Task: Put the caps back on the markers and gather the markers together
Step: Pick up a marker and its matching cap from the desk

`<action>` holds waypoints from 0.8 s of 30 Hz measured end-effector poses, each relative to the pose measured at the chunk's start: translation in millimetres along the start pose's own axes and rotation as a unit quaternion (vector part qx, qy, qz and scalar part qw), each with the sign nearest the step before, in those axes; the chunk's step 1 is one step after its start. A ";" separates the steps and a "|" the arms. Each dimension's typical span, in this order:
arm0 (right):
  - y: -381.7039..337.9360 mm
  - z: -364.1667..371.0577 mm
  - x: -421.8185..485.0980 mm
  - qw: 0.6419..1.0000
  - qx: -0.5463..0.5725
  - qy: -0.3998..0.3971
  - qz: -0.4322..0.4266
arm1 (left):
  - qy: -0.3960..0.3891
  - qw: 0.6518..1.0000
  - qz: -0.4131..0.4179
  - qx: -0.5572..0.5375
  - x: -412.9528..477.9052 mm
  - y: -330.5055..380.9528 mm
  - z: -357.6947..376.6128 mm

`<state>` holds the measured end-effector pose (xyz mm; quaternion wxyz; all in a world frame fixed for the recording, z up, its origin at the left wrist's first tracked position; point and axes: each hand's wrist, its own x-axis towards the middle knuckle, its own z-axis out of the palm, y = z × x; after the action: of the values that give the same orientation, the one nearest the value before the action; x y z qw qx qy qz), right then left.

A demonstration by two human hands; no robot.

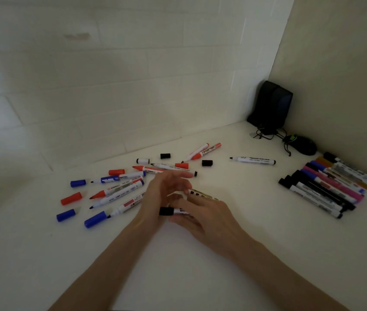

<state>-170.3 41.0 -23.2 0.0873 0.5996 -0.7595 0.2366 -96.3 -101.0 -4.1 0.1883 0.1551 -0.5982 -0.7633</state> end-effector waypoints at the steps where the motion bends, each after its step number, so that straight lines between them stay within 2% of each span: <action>1: -0.2 -0.5 -0.1 1.000 0.001 0.002 0.002 | -0.005 1.000 -0.002 0.017 0.9 -1.3 0.1; 5: 2.4 -3.5 1.1 1.000 0.019 0.012 0.018 | -0.001 0.999 0.016 0.042 7.4 -2.0 -3.4; 10: 22.3 -20.1 1.4 0.995 0.020 0.083 0.057 | 0.065 0.997 0.032 -0.017 12.0 5.0 -7.9; 14: 66.3 -43.7 -15.0 0.980 -0.014 0.101 0.170 | 0.085 0.995 0.032 -0.045 10.8 7.2 -6.2; 19: 117.6 -72.7 -66.7 0.935 -0.051 0.097 0.338 | 0.092 0.994 0.037 -0.039 6.7 6.0 3.0; 24: 137.6 -83.8 -107.6 0.904 -0.132 0.130 0.384 | 0.078 0.996 0.040 -0.024 8.7 0.8 3.4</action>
<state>-285.3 196.7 -29.9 0.1658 0.2081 -0.9374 0.2247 -105.5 -102.3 -2.6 0.2684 0.1854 -0.5687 -0.7551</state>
